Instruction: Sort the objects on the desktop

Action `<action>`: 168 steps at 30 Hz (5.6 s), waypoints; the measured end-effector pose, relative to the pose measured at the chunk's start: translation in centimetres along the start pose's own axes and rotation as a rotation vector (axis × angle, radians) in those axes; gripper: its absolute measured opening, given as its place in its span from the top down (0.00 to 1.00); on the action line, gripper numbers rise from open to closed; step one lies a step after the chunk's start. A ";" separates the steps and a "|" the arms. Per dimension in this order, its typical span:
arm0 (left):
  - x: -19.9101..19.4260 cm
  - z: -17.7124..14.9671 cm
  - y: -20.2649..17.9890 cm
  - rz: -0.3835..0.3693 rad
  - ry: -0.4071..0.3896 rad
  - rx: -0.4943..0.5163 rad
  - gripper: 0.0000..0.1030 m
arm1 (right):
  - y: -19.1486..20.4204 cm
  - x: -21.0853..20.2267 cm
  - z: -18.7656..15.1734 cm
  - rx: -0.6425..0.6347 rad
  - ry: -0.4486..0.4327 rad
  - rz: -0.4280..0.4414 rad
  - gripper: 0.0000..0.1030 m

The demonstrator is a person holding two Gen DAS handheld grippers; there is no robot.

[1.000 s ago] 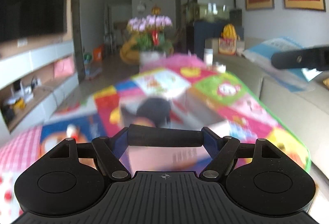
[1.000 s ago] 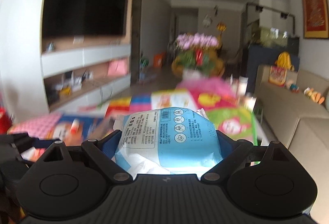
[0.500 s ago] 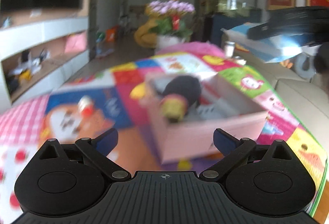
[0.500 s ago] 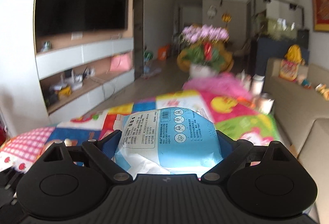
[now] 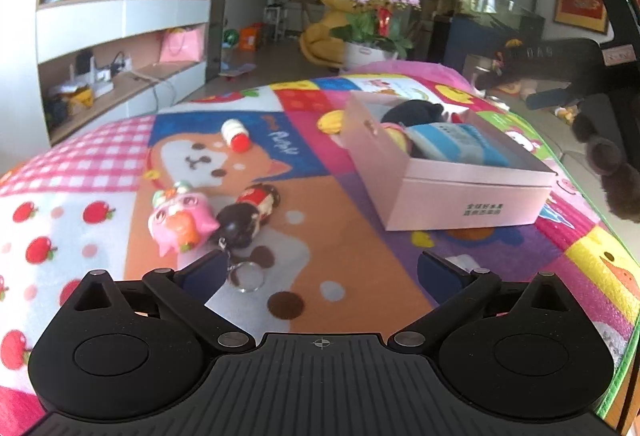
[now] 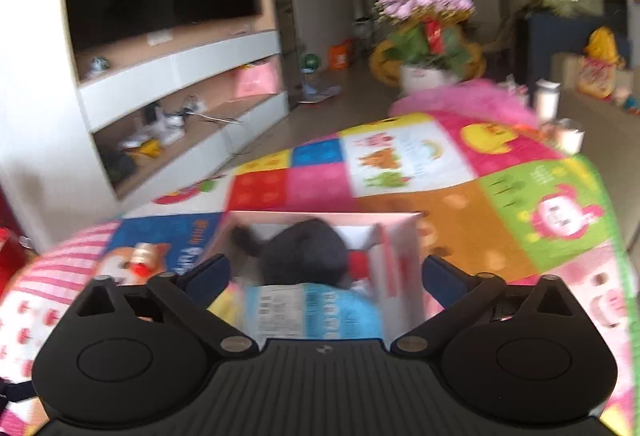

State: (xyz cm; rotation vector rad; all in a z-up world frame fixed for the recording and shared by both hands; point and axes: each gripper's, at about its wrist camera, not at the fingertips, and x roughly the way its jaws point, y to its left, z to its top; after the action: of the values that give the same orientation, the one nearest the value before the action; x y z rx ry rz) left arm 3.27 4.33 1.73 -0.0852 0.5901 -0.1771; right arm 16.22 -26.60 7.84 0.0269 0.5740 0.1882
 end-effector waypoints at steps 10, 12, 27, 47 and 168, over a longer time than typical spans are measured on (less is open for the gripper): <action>0.3 -0.6 1.3 0.039 -0.038 -0.039 0.00 | 4.6 3.3 4.9 -0.071 0.148 0.042 0.50; -0.2 -0.4 2.4 0.067 -0.078 -0.074 0.00 | 6.6 5.3 7.3 -0.076 0.199 0.086 0.50; -1.2 -0.8 8.1 0.037 -0.131 -0.342 0.00 | 6.9 28.0 9.1 0.311 0.714 -0.099 0.54; -1.0 -0.6 6.0 0.092 -0.138 -0.231 0.00 | 10.8 2.8 3.9 0.013 0.528 0.366 0.69; -1.7 -4.7 -4.0 -0.017 0.128 0.163 0.00 | 4.5 -4.3 -13.7 -0.180 0.104 -0.083 0.14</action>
State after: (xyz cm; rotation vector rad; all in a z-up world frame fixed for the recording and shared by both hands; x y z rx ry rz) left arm -1.33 0.56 -0.70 0.0795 0.7001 -0.2475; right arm 4.47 -23.39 -1.01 -0.1814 0.6592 0.1604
